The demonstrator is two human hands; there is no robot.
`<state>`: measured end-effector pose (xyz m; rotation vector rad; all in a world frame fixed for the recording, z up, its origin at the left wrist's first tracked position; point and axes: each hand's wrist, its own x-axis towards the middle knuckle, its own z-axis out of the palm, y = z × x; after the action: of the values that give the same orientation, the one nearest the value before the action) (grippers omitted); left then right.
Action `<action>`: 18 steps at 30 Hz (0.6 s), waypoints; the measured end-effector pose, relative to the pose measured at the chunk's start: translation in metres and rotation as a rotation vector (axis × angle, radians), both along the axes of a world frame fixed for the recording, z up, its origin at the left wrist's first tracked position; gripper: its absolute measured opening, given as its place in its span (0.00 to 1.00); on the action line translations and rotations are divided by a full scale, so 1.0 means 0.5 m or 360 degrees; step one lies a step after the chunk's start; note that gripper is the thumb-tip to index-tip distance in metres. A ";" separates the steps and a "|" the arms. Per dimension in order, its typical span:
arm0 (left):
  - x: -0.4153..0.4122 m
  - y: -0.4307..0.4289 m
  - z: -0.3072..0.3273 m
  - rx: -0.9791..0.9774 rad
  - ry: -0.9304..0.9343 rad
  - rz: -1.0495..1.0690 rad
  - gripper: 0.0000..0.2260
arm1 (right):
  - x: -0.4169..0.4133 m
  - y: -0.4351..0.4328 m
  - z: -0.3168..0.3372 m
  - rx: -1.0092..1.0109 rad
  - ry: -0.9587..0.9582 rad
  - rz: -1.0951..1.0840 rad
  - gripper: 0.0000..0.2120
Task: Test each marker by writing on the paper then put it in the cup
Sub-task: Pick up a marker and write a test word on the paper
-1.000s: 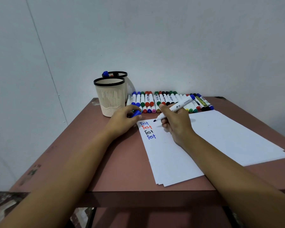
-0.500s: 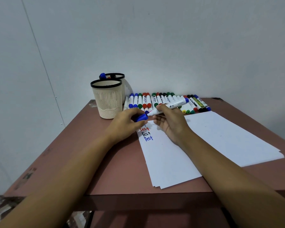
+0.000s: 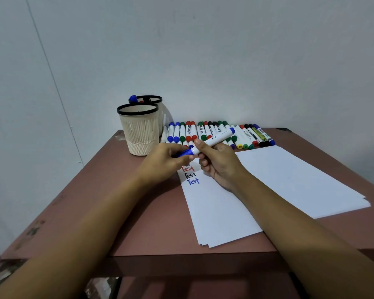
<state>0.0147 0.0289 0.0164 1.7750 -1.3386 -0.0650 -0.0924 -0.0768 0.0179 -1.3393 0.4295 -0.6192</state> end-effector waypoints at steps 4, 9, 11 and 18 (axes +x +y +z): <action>-0.005 0.001 0.003 0.0028 0.0204 -0.0100 0.07 | -0.003 -0.002 -0.003 0.0019 -0.0005 0.0070 0.10; -0.004 0.000 0.000 0.0008 0.0403 -0.0141 0.08 | -0.003 -0.005 -0.005 0.0016 0.0011 0.0127 0.10; -0.006 -0.001 0.003 -0.0007 0.0529 -0.0134 0.07 | -0.002 -0.008 -0.003 0.0041 -0.0003 0.0131 0.09; -0.018 -0.010 0.020 -0.0369 0.1445 -0.0146 0.05 | 0.005 -0.004 0.013 0.0243 -0.0188 0.0092 0.10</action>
<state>0.0058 0.0241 0.0265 1.2270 -0.7145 -0.6561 -0.0898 -0.0790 0.0243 -1.1594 0.3341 -0.6021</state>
